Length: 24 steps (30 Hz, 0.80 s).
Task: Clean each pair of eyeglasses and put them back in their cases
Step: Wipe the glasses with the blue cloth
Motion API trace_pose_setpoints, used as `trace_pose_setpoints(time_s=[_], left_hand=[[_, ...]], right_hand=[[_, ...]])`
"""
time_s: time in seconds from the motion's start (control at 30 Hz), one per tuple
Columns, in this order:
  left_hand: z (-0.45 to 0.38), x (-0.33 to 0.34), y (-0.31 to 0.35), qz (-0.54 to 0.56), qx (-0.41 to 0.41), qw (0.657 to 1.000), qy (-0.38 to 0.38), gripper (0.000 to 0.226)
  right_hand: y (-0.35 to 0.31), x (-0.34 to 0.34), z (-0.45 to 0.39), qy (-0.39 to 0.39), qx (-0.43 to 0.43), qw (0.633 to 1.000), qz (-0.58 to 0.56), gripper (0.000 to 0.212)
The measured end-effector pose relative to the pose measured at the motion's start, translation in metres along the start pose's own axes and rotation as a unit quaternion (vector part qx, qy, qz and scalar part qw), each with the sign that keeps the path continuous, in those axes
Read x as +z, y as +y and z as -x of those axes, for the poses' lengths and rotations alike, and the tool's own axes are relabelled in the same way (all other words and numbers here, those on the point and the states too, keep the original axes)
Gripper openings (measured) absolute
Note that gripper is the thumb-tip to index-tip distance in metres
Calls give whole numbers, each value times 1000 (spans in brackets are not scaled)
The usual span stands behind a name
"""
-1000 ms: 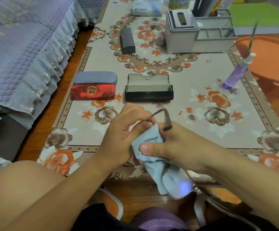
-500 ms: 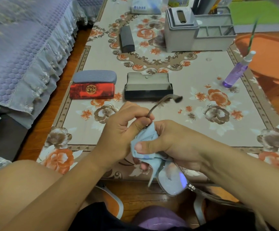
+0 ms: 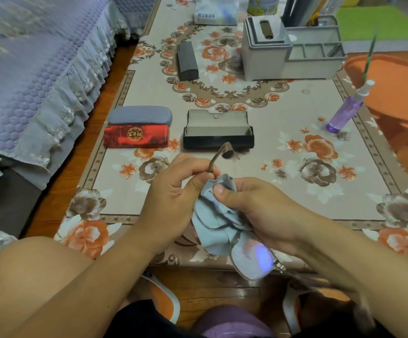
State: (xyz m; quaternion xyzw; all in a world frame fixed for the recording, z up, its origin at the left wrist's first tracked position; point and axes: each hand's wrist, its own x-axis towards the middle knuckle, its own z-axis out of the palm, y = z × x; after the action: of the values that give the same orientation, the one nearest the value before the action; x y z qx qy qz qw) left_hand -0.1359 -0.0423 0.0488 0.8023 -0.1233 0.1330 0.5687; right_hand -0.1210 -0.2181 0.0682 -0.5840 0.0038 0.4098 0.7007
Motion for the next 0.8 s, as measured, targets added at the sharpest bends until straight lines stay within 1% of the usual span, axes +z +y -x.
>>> trace_pose_setpoints(time_s=[0.1, 0.13, 0.2, 0.3, 0.4, 0.47, 0.5, 0.57, 0.67, 0.77, 0.8], left_hand=[[3, -3, -1, 5, 10, 1000, 8, 18], [3, -3, 1, 11, 15, 1000, 2, 17], [1, -1, 3, 25, 30, 999, -14, 15], [0, 3, 3, 40, 33, 998, -43, 14], [4, 5, -3, 41, 22, 996, -77, 14], [4, 7, -6, 45, -1, 995, -94, 14], [3, 7, -7, 57, -18, 994, -96, 13], [-1, 8, -8, 83, -38, 992, -89, 11], [-5, 10, -9, 88, -37, 993, -74, 23], [-5, 12, -9, 85, -38, 994, -60, 20], [-5, 12, -8, 89, -45, 993, -55, 21]], right_hand=[[-5, -10, 3, -73, 52, 994, 61, 49], [-7, -12, 4, -95, 61, 991, 73, 50], [-12, -16, 4, -124, 68, 986, 91, 44], [-15, -19, 5, -146, 74, 981, 105, 36], [-9, -14, 3, -120, 75, 982, 128, 25], [-6, -6, 2, -91, 60, 985, 136, 15], [-7, -1, 2, -73, 52, 987, 132, 14], [-8, 5, 0, -38, 38, 994, 99, 14], [-13, 6, -2, -11, 30, 999, 31, 8], [-15, 0, -3, -14, 21, 1000, 0, 6], [-15, -4, -2, -16, 16, 1000, 0, 9]])
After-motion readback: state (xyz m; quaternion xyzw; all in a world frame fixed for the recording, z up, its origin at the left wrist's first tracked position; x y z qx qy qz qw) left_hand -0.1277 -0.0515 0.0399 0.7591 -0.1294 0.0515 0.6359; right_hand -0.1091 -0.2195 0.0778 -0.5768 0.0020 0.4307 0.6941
